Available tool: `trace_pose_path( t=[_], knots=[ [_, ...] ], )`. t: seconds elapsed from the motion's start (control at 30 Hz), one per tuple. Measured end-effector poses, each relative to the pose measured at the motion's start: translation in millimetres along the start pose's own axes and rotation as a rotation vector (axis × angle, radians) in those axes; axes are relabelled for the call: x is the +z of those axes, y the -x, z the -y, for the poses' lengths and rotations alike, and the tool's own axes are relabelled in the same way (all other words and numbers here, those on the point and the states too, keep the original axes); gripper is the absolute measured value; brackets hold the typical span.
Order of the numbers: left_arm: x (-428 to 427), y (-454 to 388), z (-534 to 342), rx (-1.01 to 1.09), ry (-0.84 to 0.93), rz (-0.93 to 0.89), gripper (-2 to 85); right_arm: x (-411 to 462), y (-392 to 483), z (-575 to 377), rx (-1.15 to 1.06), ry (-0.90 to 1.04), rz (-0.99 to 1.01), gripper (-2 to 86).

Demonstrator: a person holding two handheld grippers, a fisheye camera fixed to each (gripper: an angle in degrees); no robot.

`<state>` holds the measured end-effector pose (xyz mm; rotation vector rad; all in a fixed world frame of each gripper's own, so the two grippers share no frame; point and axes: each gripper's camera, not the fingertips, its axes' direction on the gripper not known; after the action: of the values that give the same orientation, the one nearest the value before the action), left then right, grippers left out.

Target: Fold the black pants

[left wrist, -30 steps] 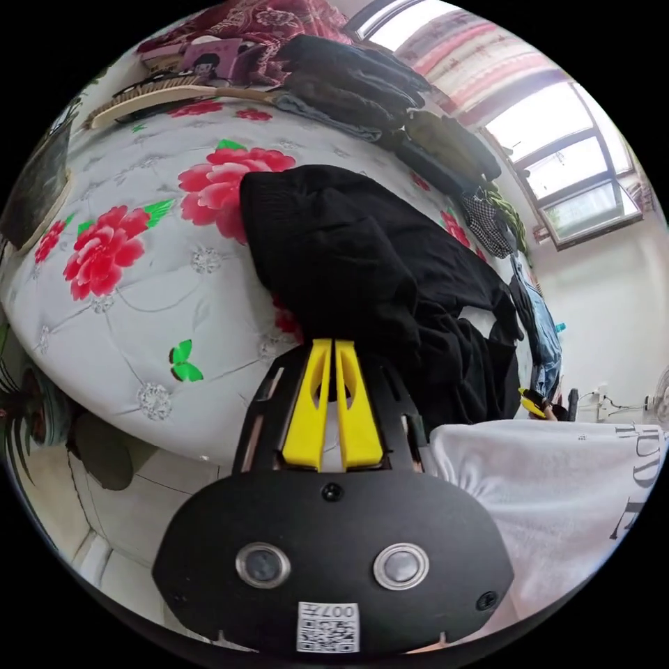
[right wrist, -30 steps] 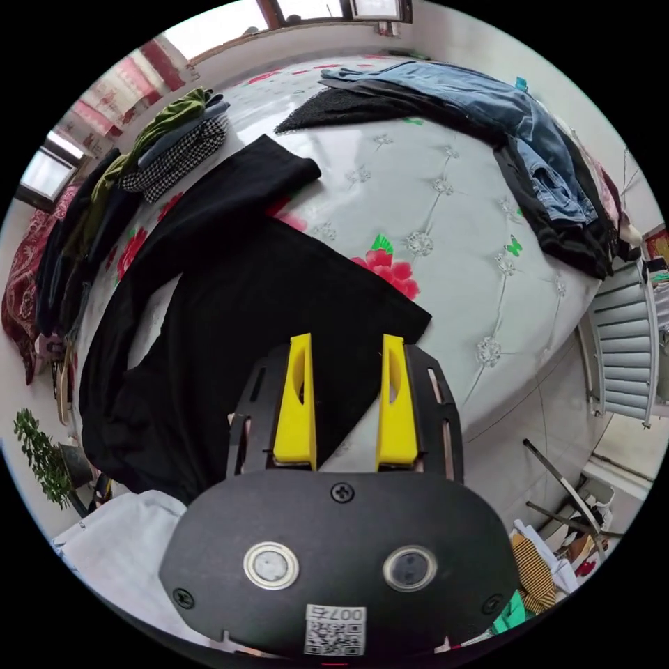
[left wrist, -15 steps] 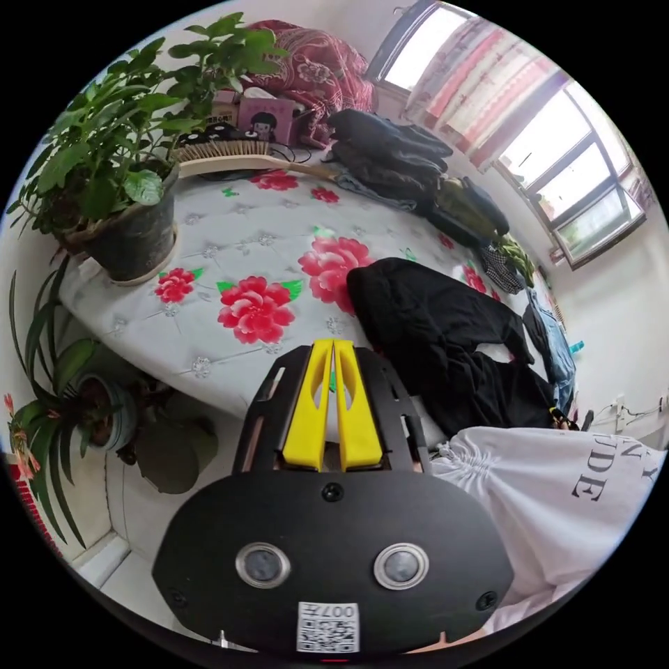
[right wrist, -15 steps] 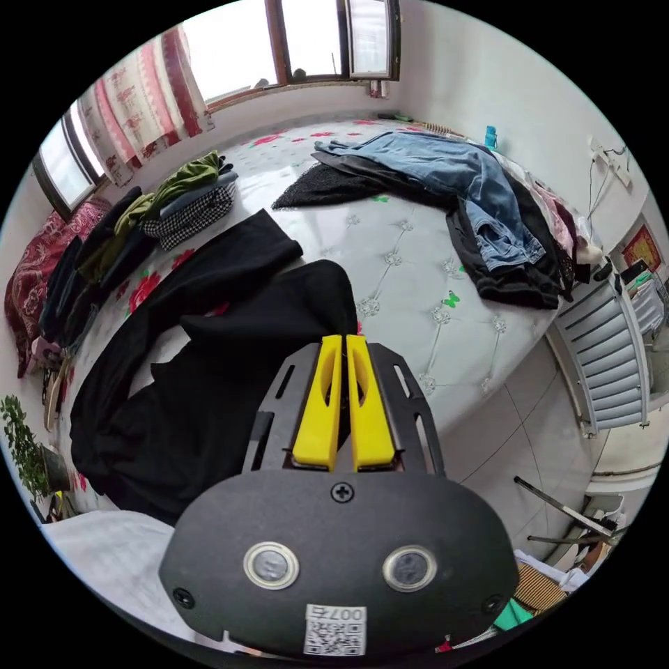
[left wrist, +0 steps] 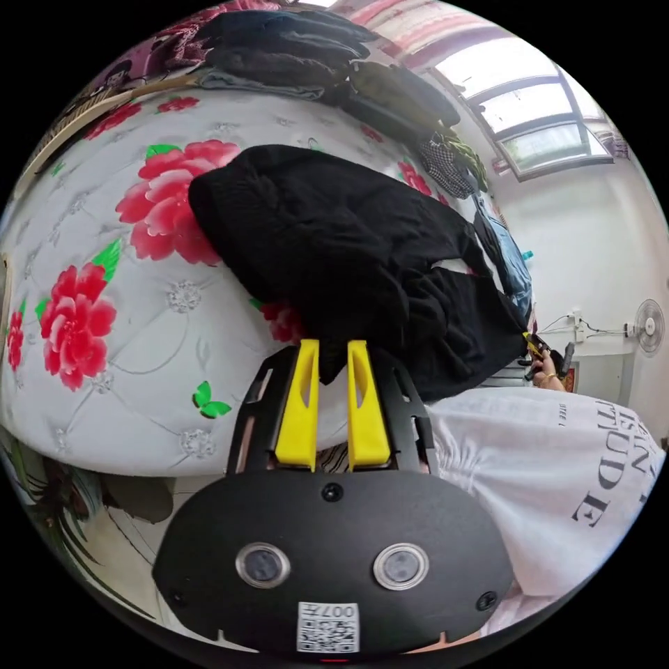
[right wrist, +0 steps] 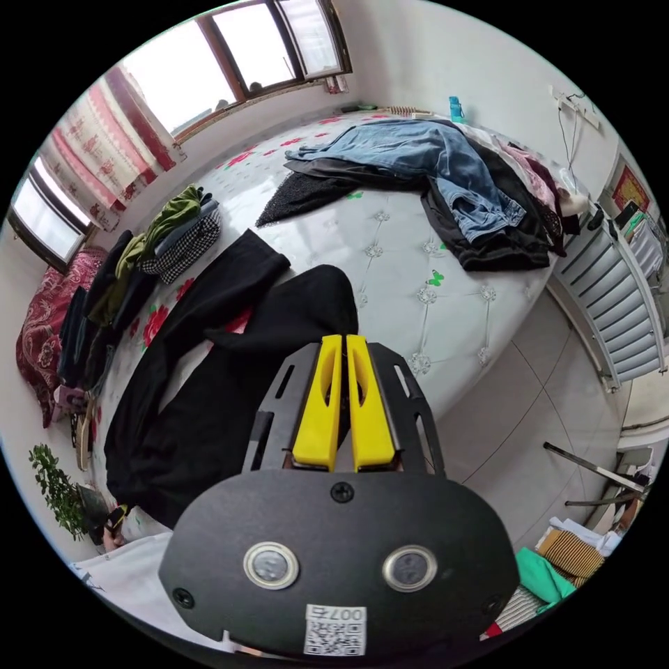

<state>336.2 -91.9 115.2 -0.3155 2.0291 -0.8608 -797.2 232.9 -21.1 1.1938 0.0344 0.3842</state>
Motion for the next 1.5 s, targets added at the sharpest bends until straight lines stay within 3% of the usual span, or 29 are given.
trace_pose_path(
  t=[0.17, 0.27, 0.47, 0.7, 0.8, 0.93, 1.1, 1.2, 1.3, 1.37, 1.43, 1.5],
  knots=[
    [-125, 35, 0, 0.072, -0.087, -0.058, 4.9, -3, -4, 8, -0.002, 0.036, -0.02, -0.3],
    [-164, 58, 1, 0.006, -0.16, 0.023, 5.3, 8, -3, 5, 0.002, 0.077, -0.03, -0.3],
    [-117, 75, -49, -0.18, -0.182, 0.11, 12.2, 19, -8, -3, -0.036, 0.152, -0.031, -0.3],
    [-37, 93, -168, -0.581, -0.244, -0.118, 13.7, 25, -47, 4, -0.026, 0.208, 0.091, -0.3],
    [-26, 89, -165, -0.59, -0.245, -0.103, 12.9, 28, -60, 14, -0.033, 0.22, 0.149, -0.3],
    [-24, 94, -146, -0.654, -0.127, 0.099, 0.2, 33, -77, 34, 0.002, 0.226, 0.279, -0.3],
    [-60, 91, -136, -0.512, -0.311, -0.186, -0.9, 9, -87, 73, 0.02, 0.183, 0.506, -0.3],
    [-127, 72, -156, -0.396, -0.538, -0.302, -0.9, -52, -98, 95, -0.044, 0.045, 0.733, -0.3],
    [-184, 49, -192, -0.251, -0.598, -0.221, -0.9, -112, -120, 96, -0.179, -0.108, 0.747, -0.3],
    [-192, 51, -215, -0.259, -0.542, -0.145, -1.0, -116, -138, 86, -0.24, -0.084, 0.727, -0.3],
    [-165, 79, -247, -0.417, -0.475, -0.197, -1.0, -77, -168, 65, -0.116, 0.106, 0.683, -0.3],
    [-142, 99, -272, -0.562, -0.503, -0.273, -1.0, -52, -190, 46, 0.015, 0.168, 0.703, -0.3]
  ],
)
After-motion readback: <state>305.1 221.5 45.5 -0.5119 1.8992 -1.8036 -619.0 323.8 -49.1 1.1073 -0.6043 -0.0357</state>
